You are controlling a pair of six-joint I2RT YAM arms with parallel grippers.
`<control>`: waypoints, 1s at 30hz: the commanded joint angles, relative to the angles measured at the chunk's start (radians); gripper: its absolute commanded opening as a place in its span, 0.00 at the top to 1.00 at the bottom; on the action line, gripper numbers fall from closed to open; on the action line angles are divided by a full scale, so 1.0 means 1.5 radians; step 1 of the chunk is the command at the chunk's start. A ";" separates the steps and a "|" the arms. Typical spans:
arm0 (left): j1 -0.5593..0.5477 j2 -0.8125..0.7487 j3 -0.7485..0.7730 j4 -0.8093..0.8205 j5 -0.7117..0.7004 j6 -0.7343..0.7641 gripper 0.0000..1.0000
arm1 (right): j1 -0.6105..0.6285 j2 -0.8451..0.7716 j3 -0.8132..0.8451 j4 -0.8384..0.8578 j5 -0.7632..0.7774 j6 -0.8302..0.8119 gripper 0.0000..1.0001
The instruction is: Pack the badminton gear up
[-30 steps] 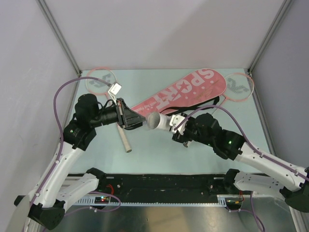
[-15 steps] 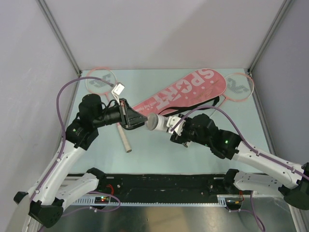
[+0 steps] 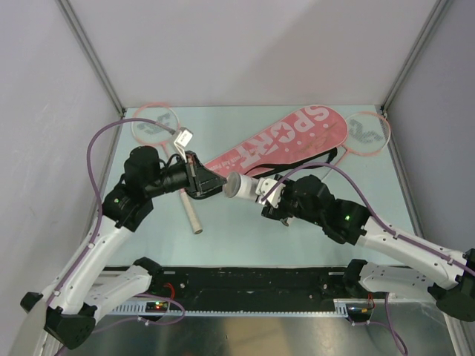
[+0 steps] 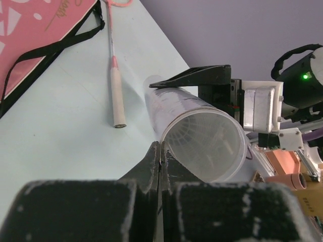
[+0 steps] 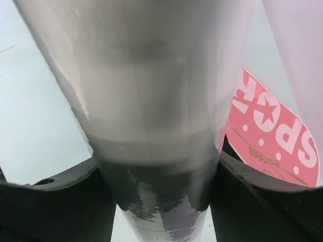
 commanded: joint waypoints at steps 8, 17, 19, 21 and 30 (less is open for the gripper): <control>-0.049 0.021 0.009 -0.068 -0.141 0.102 1.00 | 0.021 0.009 0.024 0.050 0.010 0.005 0.34; -0.065 0.043 0.028 -0.117 -0.191 0.132 1.00 | 0.022 0.014 0.025 0.052 0.015 0.008 0.34; -0.071 0.051 0.033 -0.125 -0.203 0.136 1.00 | 0.022 0.017 0.025 0.053 0.015 0.011 0.34; -0.078 0.058 0.036 -0.129 -0.209 0.139 1.00 | 0.023 0.022 0.025 0.055 0.014 0.014 0.34; -0.085 0.059 0.049 -0.131 -0.204 0.128 0.74 | 0.026 0.039 0.026 0.051 0.010 0.017 0.35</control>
